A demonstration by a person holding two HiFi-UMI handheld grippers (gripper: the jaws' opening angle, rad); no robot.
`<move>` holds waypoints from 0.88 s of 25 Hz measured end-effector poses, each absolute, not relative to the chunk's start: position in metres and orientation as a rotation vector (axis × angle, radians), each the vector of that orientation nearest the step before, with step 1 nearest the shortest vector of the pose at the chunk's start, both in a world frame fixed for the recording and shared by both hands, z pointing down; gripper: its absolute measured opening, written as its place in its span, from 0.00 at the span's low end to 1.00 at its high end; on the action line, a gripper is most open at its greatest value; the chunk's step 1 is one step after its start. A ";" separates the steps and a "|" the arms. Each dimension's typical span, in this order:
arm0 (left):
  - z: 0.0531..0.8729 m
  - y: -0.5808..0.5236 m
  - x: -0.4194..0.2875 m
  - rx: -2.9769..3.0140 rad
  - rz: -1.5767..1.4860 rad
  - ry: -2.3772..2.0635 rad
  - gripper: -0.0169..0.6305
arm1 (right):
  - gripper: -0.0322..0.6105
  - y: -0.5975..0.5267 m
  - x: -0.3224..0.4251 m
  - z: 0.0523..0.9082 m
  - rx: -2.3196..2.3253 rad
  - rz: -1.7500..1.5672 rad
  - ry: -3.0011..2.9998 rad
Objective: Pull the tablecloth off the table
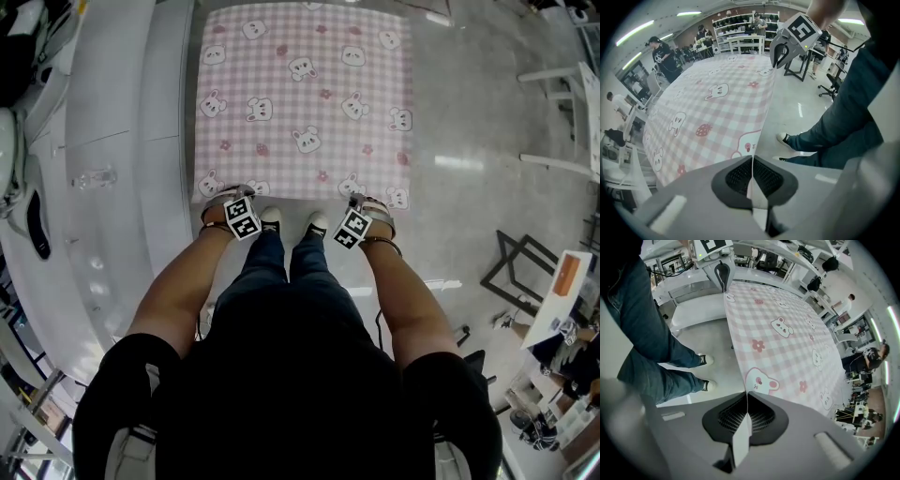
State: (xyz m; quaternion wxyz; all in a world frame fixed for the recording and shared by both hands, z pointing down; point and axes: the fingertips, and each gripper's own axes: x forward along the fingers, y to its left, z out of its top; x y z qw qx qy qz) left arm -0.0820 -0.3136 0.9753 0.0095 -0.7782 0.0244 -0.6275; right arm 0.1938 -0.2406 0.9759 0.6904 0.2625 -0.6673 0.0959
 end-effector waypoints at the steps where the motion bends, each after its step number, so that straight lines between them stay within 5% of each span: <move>1: 0.973 -0.314 -0.081 -2.436 -1.970 0.072 0.03 | 0.09 -0.242 0.194 0.974 0.585 0.220 -1.491; 22: 0.915 -0.286 -0.081 -2.436 -2.015 0.008 0.03 | 0.09 -0.217 0.195 0.916 0.597 0.204 -1.508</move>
